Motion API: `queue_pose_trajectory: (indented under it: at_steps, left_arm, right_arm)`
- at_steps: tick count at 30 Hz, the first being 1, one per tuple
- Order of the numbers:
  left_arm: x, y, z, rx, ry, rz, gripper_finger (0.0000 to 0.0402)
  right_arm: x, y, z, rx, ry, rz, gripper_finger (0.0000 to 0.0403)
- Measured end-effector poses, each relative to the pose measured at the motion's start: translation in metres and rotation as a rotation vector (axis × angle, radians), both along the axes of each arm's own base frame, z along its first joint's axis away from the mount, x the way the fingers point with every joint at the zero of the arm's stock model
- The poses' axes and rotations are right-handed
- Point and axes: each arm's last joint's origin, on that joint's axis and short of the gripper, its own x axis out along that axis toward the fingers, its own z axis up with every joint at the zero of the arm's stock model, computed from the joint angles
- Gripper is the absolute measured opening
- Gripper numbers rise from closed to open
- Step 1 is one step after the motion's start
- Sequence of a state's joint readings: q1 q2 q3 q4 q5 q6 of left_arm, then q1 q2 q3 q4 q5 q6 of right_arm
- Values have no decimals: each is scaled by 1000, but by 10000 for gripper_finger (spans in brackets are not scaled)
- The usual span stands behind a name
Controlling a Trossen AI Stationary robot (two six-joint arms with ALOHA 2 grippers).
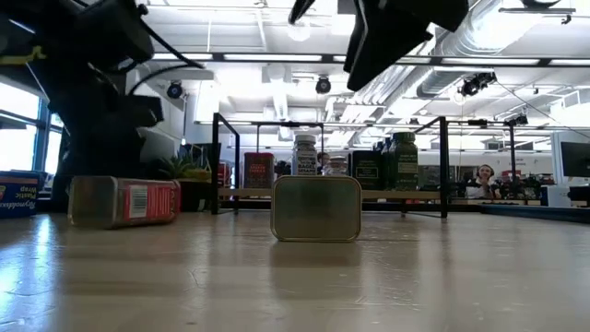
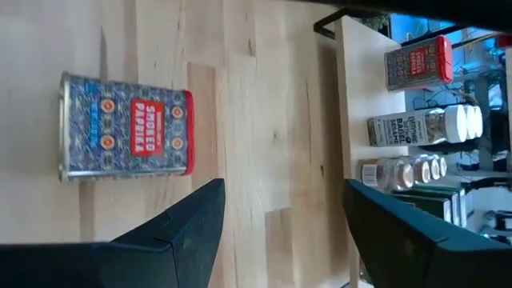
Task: Shelf spices
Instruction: Put the left red seasoning can on the shelf aligned with the other red seasoning can
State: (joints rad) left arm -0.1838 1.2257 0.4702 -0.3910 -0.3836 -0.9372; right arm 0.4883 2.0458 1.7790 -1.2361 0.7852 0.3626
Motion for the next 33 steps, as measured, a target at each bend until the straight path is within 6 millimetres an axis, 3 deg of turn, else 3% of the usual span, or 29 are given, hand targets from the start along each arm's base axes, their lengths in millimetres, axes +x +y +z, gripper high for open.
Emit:
queue_pose_trajectory:
  at_steps: [5,9,16,20,25,29,33]
  left_arm:
    - [26,-21,-5,-102,-192,-96,117]
    - [41,-42,15,-113,-328,-199,104]
    - [23,-91,41,-142,-274,-316,83]
    - [13,-116,37,-129,-300,-375,75]
    - [21,-107,26,18,-315,-243,67]
    - [31,-100,17,-55,-250,-249,63]
    - [33,-102,10,-116,-220,-231,59]
  right_arm:
    - [4,1,-2,23,-47,-7,247]
    - [21,-6,-13,111,-49,91,247]
    - [69,-31,-35,618,-291,329,247]
    - [73,-46,-43,879,-243,330,247]
    - [73,-43,-62,927,-142,372,247]
    - [84,-49,-92,965,-109,383,247]
    - [95,-64,-107,964,-152,342,247]
